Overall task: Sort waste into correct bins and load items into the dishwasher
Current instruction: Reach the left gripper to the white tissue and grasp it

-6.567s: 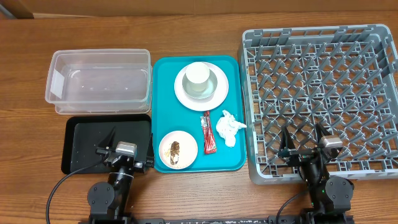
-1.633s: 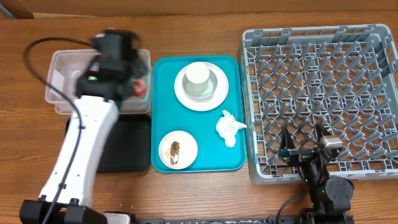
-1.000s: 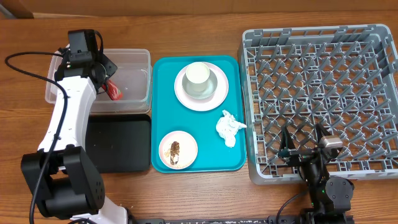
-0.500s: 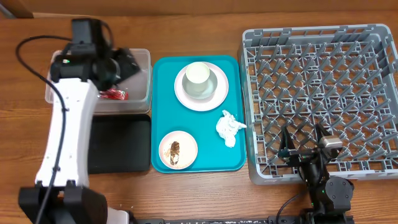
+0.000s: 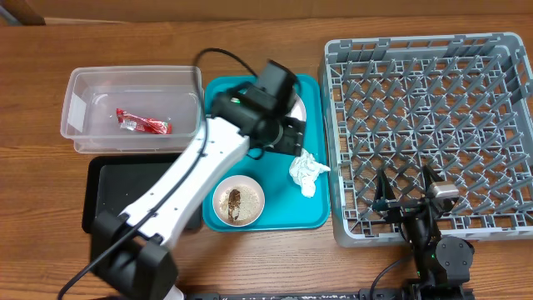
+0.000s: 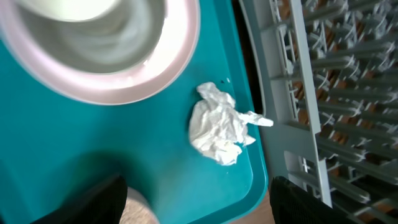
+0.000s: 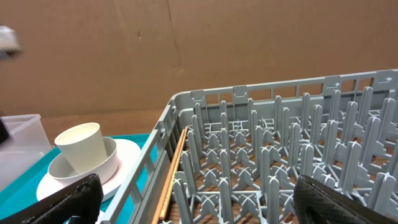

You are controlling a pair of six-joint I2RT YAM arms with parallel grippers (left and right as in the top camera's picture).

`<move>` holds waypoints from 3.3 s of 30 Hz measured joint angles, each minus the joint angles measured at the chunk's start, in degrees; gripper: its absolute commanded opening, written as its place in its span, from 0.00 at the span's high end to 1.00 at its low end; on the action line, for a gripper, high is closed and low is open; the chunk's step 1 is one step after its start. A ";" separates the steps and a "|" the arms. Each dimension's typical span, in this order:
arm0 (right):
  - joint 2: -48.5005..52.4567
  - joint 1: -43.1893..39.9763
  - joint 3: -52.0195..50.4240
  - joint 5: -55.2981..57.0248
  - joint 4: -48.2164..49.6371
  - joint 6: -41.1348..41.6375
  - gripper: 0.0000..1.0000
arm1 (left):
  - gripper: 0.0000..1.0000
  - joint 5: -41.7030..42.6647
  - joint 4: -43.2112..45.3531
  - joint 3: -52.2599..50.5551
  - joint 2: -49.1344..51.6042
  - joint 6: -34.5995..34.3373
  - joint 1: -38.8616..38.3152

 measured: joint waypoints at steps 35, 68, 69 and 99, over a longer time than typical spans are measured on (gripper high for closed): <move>0.00 0.00 0.00 0.00 0.02 0.00 0.00 | 0.22 -3.50 5.70 -0.74 16.26 -1.44 -7.23; 0.00 0.00 0.00 0.00 -0.04 0.00 0.00 | 0.25 -5.11 7.32 -6.21 16.37 -1.62 -9.25; 0.00 0.00 0.00 0.02 0.04 0.00 0.00 | 0.24 -5.88 6.62 -6.21 16.37 -1.62 -9.25; 0.00 0.00 0.00 0.00 -0.02 -0.02 0.00 | 0.79 -14.12 5.84 -5.09 5.14 -5.81 -9.25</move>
